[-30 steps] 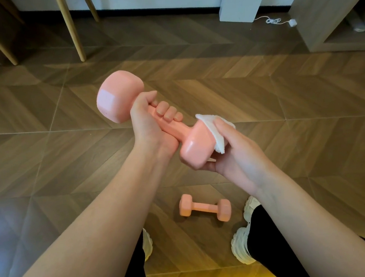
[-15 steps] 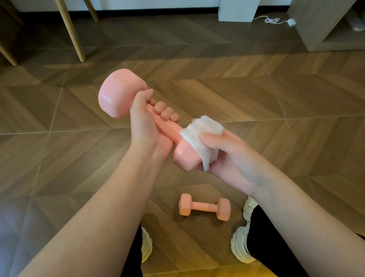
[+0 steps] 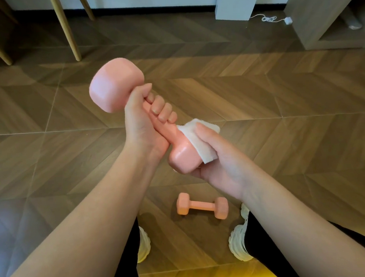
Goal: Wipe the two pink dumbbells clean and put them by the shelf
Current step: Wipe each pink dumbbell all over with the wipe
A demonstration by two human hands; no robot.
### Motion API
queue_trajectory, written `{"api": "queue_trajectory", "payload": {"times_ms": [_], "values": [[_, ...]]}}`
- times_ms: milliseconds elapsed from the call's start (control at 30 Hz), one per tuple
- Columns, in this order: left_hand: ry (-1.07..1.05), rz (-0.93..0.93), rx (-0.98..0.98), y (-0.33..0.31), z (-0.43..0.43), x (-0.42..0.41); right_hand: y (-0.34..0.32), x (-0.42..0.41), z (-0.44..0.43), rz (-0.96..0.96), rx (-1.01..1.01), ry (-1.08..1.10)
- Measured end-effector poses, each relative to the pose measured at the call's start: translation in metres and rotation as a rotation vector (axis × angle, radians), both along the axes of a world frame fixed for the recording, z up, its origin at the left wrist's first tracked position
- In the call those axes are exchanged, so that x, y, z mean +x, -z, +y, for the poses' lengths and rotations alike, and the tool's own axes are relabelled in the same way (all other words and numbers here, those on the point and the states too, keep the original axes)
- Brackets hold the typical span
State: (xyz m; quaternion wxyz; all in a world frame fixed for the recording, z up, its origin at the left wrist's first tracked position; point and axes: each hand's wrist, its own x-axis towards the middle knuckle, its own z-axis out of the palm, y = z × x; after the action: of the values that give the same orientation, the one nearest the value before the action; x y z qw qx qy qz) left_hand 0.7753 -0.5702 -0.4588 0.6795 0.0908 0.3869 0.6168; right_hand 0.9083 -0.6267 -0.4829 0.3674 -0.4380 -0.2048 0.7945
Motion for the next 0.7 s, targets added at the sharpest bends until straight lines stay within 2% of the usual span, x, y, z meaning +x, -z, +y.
{"api": "queue_trajectory", "payload": {"times_ms": [133,267,333,500,600,700], "values": [[0.073,0.05,0.052,0.002,-0.002,0.003,0.001,0.0,0.007,-0.007,-0.168,0.012],[0.146,0.115,0.092,0.003,-0.003,0.006,0.0,0.011,0.002,0.082,-0.234,-0.187],[0.185,0.17,0.078,0.005,-0.002,0.006,0.0,0.013,-0.001,0.074,-0.218,-0.22],[0.22,0.316,0.002,0.013,-0.003,0.009,0.012,0.006,-0.002,-0.007,-0.235,-0.127],[0.231,0.357,0.016,0.014,-0.004,0.01,0.017,-0.004,-0.002,-0.112,-0.27,-0.096],[0.304,0.382,0.058,0.011,-0.005,0.01,0.014,-0.007,-0.002,-0.135,-0.286,-0.052]]}}
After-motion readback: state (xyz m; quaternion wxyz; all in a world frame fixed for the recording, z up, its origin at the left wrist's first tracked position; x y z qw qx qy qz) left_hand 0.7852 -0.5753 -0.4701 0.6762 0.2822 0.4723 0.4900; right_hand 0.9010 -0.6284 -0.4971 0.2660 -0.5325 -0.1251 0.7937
